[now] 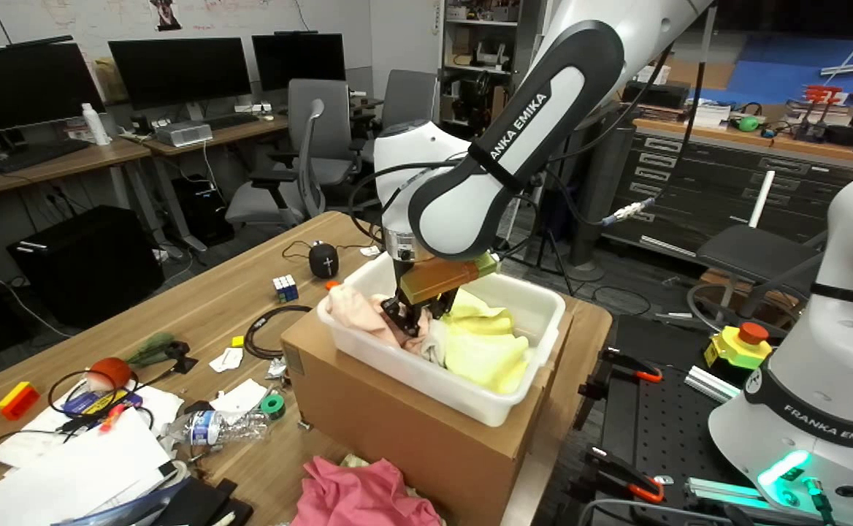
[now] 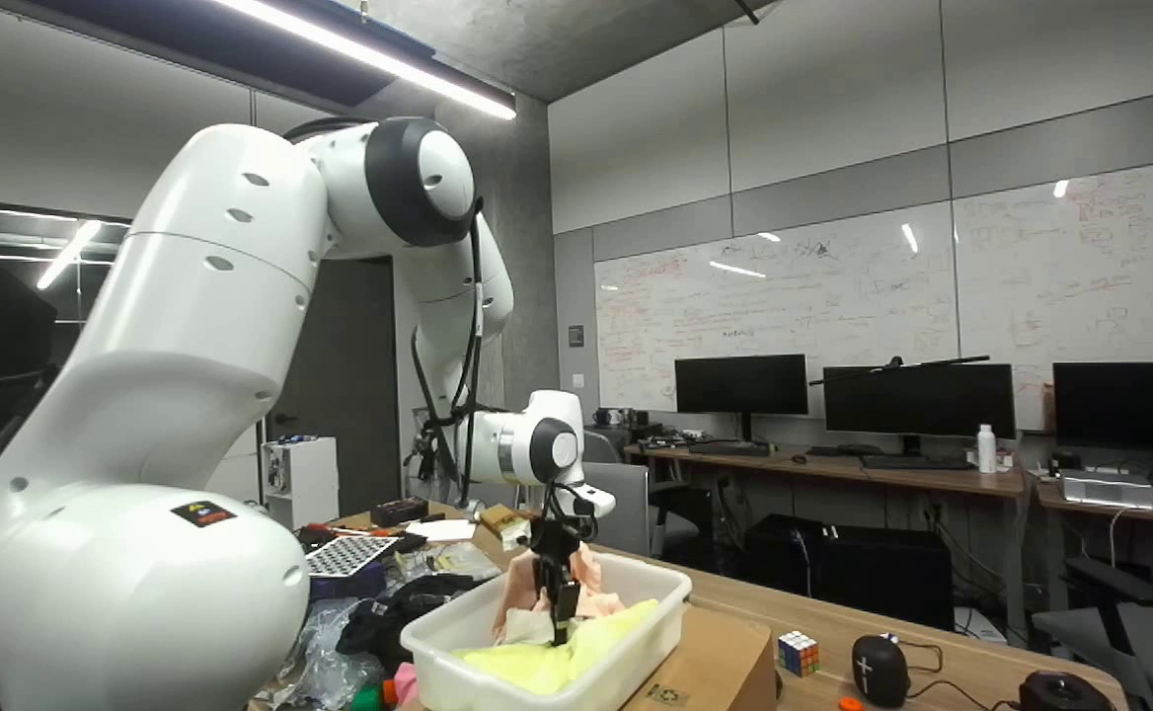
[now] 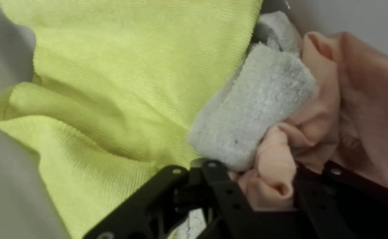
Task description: Remove the clothes from the bowl and put them on the table
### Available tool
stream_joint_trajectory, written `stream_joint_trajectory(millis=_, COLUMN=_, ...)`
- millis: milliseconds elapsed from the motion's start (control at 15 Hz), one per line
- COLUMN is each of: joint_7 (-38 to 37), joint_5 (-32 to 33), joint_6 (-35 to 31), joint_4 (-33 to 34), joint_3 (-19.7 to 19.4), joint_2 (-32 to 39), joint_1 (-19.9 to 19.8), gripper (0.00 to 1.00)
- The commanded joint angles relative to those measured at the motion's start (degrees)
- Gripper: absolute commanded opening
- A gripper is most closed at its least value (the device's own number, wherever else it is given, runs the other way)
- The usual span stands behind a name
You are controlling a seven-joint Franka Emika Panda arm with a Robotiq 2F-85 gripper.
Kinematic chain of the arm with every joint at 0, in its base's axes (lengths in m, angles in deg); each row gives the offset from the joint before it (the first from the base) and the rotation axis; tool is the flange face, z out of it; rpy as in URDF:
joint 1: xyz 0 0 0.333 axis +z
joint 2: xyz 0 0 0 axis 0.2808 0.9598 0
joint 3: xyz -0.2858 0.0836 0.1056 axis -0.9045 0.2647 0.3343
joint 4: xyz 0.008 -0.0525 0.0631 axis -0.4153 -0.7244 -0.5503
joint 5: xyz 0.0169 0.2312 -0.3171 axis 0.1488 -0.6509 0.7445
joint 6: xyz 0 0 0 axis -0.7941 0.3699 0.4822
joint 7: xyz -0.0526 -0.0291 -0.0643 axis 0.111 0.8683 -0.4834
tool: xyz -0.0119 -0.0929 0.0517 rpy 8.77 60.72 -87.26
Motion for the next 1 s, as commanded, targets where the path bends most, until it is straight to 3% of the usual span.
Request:
stream_joint_trajectory(millis=0, joint_7=0.32, joint_5=1.06, joint_6=-0.75, joint_4=0.79, joint_3=-1.15, joint_2=0.54, joint_1=1.01, gripper=0.08)
stream_joint_trajectory(millis=400, joint_7=0.94, joint_5=1.5, joint_6=-2.58, joint_4=-0.5, joint_3=-0.71, joint_2=-2.88, joint_1=1.71, gripper=0.1)
stream_joint_trajectory(millis=933, joint_7=0.32, joint_5=7.1, joint_6=-10.51, joint_4=-5.29, joint_3=1.22, joint_2=-18.03, joint_1=3.86, gripper=0.1)
